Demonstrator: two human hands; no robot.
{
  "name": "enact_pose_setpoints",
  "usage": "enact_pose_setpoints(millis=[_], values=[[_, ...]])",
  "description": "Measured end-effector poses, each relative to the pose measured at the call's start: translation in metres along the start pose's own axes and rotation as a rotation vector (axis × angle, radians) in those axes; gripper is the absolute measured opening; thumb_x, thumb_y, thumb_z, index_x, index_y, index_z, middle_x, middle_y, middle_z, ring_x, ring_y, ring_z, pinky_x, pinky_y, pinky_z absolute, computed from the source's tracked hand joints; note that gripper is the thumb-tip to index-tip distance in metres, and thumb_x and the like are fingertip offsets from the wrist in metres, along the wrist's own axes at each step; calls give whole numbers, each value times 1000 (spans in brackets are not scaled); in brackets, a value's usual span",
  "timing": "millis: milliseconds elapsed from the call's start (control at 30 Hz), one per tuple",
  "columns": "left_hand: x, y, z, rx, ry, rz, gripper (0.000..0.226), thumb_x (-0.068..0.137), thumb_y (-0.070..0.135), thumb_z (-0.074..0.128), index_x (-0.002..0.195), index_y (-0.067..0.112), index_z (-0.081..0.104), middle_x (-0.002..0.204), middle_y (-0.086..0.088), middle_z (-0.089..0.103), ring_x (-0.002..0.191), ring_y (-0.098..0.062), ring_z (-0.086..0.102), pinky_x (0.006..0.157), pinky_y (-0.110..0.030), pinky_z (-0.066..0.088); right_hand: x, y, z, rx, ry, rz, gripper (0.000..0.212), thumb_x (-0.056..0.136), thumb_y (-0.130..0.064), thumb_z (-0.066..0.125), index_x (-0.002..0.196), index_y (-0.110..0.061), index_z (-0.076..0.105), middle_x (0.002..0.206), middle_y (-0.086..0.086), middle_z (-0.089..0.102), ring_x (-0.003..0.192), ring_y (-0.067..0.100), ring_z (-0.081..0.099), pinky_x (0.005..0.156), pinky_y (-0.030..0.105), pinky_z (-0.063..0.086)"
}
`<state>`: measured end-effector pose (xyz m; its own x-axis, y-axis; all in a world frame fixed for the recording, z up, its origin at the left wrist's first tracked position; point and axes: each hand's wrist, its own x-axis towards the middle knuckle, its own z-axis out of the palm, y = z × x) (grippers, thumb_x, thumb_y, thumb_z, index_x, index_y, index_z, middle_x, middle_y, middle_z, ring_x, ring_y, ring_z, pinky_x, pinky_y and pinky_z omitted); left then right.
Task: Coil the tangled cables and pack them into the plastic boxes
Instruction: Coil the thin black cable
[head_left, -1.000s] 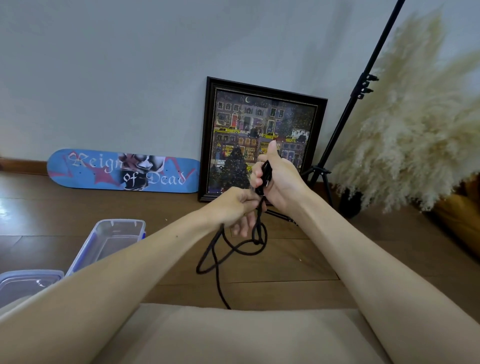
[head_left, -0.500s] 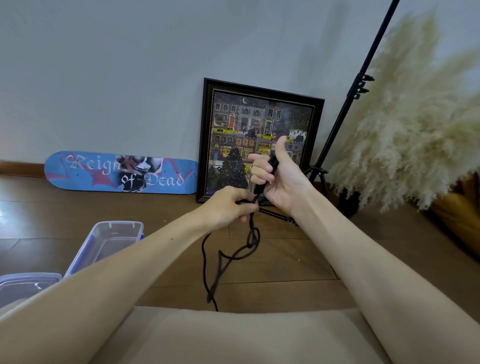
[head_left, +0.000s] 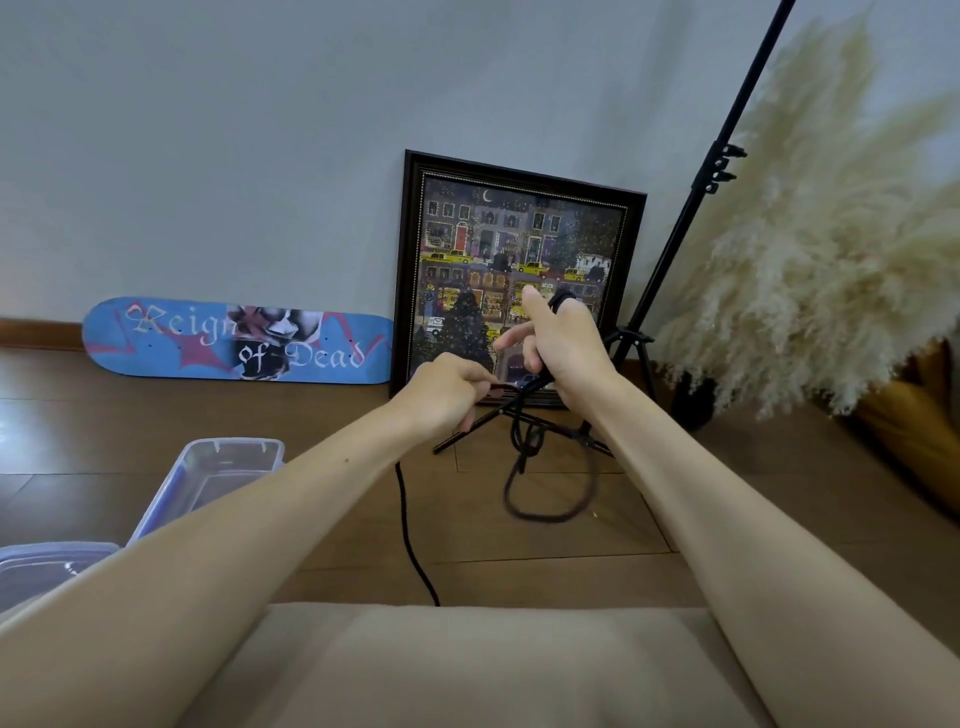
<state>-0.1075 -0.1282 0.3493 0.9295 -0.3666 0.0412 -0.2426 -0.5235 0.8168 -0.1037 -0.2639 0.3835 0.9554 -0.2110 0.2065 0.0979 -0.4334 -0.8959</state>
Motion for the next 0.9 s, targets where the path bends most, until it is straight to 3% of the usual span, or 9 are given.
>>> enact_pose_setpoints(millis=[100, 167, 300, 433, 567, 633, 767, 833, 900], values=[[0, -3, -3, 19, 7, -13, 28, 101, 14, 41, 118, 11, 63, 49, -3, 51, 32, 4, 44, 69, -28, 45, 3, 7, -4, -291, 76, -32, 64, 104, -33, 33, 56, 2, 58, 56, 12, 64, 53, 16, 63, 63, 23, 46], [2, -5, -7, 30, 13, -20, 27, 100, 13, 40, 113, 10, 64, 51, -2, 52, 32, 5, 43, 57, -19, 37, 7, 14, -5, -467, 45, -59, 56, 104, -31, 35, 69, 6, 57, 60, 13, 62, 49, 20, 54, 62, 30, 52], [2, -14, -21, 54, 60, -50, 24, 99, 12, 41, 94, 10, 64, 53, -4, 51, 31, 4, 42, 46, -13, 31, 7, 23, -2, -736, -277, -66, 45, 102, -35, 42, 64, -11, 34, 57, 5, 38, 51, 23, 39, 53, 33, 35], [5, -26, -34, 87, 84, -75, 37, 99, 15, 44, 64, 10, 57, 61, -8, 55, 33, 7, 44, 44, -8, 30, 3, 20, 2, -852, -376, -196, 51, 92, -50, 54, 66, -13, 31, 56, 2, 32, 48, 17, 31, 51, 30, 28], [10, -41, -49, -5, 107, -177, 31, 98, 22, 49, 74, 9, 64, 50, 0, 48, 29, -1, 36, 37, -12, 25, -1, 20, -7, -624, -513, -118, 54, 86, -44, 67, 60, -1, 48, 56, 14, 49, 43, 13, 32, 53, 30, 30], [11, -45, -55, -55, 134, -240, 29, 96, 25, 52, 73, 11, 65, 48, 2, 45, 34, -4, 34, 41, -18, 22, -3, 22, -12, -497, -577, -45, 42, 86, -37, 70, 82, 5, 69, 52, 3, 53, 42, 9, 40, 53, 26, 36], [11, -46, -46, 0, 121, -216, 24, 94, 20, 55, 74, 11, 65, 66, 0, 52, 61, -11, 45, 59, -20, 34, -4, 26, -10, -247, -521, -12, 26, 88, -23, 70, 82, 2, 70, 57, -1, 57, 47, 6, 47, 54, 20, 41], [12, -44, -38, -11, 149, -133, 10, 92, 13, 57, 89, 10, 66, 83, -1, 57, 82, -12, 52, 76, -21, 36, -4, 26, -8, -186, -472, -8, 21, 85, -24, 72, 71, -9, 68, 63, -1, 58, 59, 9, 52, 64, 24, 45], [12, -34, -33, -36, 194, -51, 10, 91, 11, 58, 100, 13, 64, 90, 1, 58, 88, -13, 54, 77, -21, 37, -3, 27, -7, -159, -421, 22, 22, 83, -25, 74, 65, -16, 65, 65, -2, 60, 63, 11, 54, 70, 27, 47]])
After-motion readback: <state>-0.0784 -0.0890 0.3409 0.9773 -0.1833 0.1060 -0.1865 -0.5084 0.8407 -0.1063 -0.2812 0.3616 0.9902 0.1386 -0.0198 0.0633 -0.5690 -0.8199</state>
